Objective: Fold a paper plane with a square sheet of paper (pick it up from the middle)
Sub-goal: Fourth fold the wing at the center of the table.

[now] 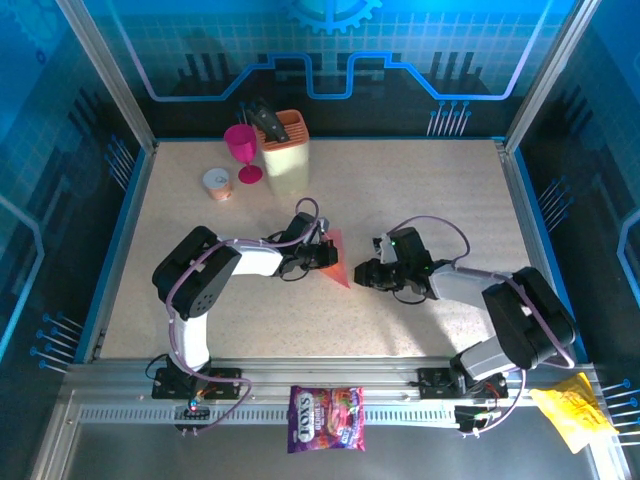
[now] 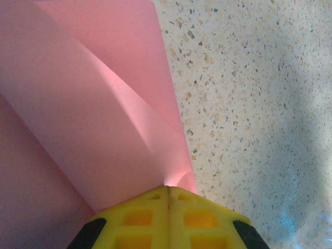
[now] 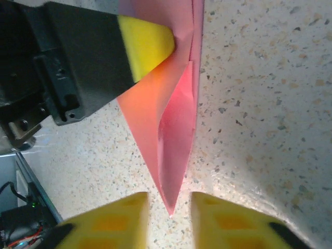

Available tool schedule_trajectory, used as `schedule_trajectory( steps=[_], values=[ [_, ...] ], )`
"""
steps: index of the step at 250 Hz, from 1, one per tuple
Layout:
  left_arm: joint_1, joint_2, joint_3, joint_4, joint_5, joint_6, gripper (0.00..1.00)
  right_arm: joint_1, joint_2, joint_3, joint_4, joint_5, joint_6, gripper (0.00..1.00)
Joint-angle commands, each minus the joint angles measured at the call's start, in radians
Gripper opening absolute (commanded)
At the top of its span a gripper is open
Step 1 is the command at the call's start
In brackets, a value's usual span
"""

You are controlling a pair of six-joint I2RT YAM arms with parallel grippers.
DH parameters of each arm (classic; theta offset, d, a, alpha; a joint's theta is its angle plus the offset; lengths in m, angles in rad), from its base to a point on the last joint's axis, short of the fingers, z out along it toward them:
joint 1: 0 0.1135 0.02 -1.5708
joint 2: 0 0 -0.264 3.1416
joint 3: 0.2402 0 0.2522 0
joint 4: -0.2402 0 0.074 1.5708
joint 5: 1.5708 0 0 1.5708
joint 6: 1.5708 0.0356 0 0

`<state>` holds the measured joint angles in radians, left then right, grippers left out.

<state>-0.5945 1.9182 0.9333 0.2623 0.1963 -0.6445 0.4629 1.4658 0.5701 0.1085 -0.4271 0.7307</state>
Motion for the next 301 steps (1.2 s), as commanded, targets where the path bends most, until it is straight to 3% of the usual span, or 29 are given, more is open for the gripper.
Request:
schedule_trajectory(
  steps=[1, 29, 82, 198, 301],
  values=[
    [0.007, 0.009, -0.027, -0.015, -0.021, 0.023, 0.00, 0.005, -0.013, 0.057, -0.098, 0.003, -0.014, 0.14],
    [0.008, 0.008, -0.030, -0.014, -0.020, 0.022, 0.00, 0.045, 0.034, 0.114, -0.089, 0.002, -0.009, 0.06],
    [0.007, 0.010, -0.027, -0.018, -0.024, 0.025, 0.00, 0.091, 0.152, 0.192, -0.027, -0.002, 0.017, 0.00],
    [0.007, 0.014, -0.029, -0.023, -0.023, 0.032, 0.00, 0.091, 0.311, 0.287, -0.009, -0.010, 0.010, 0.00],
    [0.008, 0.018, -0.029, -0.026, -0.023, 0.036, 0.00, 0.074, 0.347, 0.216, -0.047, 0.004, -0.048, 0.00]
  ],
)
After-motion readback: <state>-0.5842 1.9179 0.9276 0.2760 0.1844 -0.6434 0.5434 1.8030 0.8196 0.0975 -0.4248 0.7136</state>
